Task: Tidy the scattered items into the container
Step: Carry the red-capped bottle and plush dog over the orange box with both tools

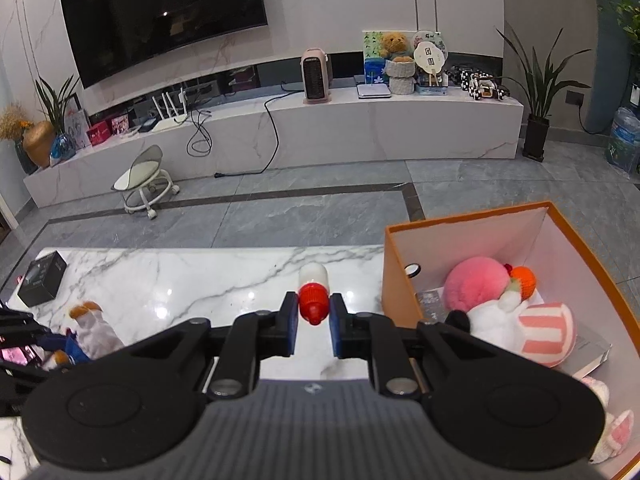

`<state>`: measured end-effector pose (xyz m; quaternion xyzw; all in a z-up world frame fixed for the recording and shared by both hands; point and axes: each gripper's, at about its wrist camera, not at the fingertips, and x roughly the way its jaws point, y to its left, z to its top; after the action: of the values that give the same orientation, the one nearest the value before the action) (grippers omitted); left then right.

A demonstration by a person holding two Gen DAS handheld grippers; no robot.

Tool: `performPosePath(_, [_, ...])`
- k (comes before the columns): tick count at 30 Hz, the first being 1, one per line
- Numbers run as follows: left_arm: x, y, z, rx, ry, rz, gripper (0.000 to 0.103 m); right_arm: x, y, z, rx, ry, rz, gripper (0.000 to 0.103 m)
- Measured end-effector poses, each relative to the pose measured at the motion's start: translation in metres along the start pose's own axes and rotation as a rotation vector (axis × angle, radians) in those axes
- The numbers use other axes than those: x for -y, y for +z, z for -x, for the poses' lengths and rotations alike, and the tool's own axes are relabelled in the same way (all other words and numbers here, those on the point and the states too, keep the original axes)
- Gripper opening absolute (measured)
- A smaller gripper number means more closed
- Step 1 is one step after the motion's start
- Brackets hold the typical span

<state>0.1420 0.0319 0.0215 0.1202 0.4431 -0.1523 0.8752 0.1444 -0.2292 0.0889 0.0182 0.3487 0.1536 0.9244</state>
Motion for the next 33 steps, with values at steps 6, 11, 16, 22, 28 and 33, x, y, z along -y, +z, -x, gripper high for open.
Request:
performPosePath(6, [0.026,0.011,0.001,0.001,-0.007,-0.046,0.043,0.015,0.01,0.014,0.029,0.009,-0.029,0.018])
performPosePath(11, [0.047,0.024,0.004,0.003,-0.004,-0.079,0.043,0.033,0.011,0.025,0.044,-0.001,-0.041,0.018])
performPosePath(16, [0.07,0.045,0.012,0.022,-0.003,-0.116,0.043,0.057,0.011,0.037,0.062,-0.014,-0.078,0.018])
performPosePath(22, [0.105,0.072,0.018,0.055,-0.015,-0.161,0.043,0.086,0.016,0.053,0.099,-0.023,-0.137,0.018])
performPosePath(28, [0.139,0.1,0.019,0.093,-0.031,-0.196,0.043,0.116,0.018,0.062,0.122,-0.045,-0.184,0.018])
performPosePath(33, [0.168,0.124,0.02,0.125,-0.044,-0.226,0.043,0.139,0.014,0.055,0.111,-0.045,-0.215,0.018])
